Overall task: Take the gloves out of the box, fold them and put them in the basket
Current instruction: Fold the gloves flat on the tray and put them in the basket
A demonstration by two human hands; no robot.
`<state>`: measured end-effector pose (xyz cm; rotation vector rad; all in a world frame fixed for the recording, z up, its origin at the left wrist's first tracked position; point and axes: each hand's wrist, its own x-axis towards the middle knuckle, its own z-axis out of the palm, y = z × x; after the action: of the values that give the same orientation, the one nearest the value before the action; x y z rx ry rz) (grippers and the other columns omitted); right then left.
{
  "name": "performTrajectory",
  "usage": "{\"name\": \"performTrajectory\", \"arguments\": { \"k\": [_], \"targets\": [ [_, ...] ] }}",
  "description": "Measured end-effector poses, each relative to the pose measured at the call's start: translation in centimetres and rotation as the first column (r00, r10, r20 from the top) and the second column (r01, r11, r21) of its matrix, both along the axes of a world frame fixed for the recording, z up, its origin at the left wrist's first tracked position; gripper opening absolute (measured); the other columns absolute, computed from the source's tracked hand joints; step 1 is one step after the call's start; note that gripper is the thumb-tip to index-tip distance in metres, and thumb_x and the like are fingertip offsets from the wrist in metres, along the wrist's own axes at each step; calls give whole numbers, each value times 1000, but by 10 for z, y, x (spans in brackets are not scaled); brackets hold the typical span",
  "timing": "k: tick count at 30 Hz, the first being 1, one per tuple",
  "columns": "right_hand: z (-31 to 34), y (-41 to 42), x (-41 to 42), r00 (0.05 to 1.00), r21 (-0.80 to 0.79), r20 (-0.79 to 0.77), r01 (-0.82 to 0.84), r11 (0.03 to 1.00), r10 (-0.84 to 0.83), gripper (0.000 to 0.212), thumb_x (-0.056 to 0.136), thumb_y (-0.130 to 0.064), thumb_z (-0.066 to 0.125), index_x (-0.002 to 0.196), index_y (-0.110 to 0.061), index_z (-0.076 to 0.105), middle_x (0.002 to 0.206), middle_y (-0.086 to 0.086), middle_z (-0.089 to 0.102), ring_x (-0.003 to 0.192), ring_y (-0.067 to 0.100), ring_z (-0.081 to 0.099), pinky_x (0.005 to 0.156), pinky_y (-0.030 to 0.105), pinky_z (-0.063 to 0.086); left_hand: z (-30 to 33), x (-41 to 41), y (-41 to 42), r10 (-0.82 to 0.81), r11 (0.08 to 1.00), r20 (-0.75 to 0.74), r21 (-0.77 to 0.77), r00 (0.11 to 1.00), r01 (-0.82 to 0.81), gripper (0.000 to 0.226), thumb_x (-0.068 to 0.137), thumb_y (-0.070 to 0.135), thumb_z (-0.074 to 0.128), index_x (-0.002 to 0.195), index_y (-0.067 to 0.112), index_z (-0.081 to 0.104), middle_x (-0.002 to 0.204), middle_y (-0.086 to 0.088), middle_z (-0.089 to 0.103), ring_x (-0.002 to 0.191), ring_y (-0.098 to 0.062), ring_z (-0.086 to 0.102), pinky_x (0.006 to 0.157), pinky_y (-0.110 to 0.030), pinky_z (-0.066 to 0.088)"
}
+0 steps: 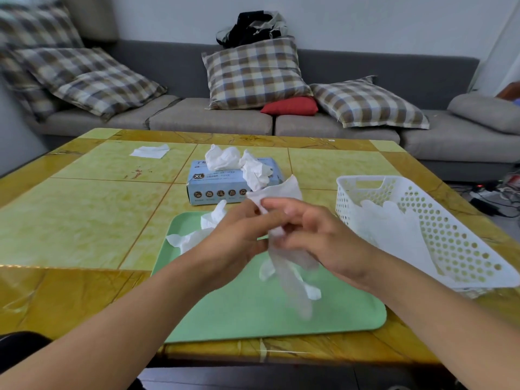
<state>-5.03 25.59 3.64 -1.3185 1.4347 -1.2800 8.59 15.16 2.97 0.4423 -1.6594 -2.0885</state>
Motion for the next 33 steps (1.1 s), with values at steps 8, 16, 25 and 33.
{"name": "performTrajectory", "arguments": {
  "k": [8,16,25,33],
  "targets": [
    [20,4,-32,913,-141,-150,359,922,-379,32,75,-21,86,102,-12,74,86,9,71,72,19,66,66,35,56,7,-3,-1,80,955,-89,293,993,-50,29,105,23,45,115,11,69,117,-13,73,102,-24,71,91,-36,57],
    [25,9,-36,950,149,294,61,987,-103,39,79,-22,77,115,-6,74,118,17,72,97,26,68,80,35,60,24,1,-3,138,989,67,40,988,-141,25,104,22,47,108,13,71,103,-10,77,90,-22,74,76,-32,60],
    [18,8,-49,918,360,321,109,927,-232,28,92,-15,66,116,-3,71,108,16,73,81,25,70,68,31,61,28,-2,-17,39,980,335,-195,941,29,39,75,34,79,103,8,77,100,-9,78,93,-23,74,87,-38,58],
    [-7,-10,-62,917,435,214,218,873,-336,17,93,-4,66,107,-8,74,101,12,77,81,23,72,78,36,60,3,-22,-37,120,993,435,-44,893,-111,17,87,6,74,104,4,74,95,-9,77,72,-17,71,62,-24,59]
  ]
}}
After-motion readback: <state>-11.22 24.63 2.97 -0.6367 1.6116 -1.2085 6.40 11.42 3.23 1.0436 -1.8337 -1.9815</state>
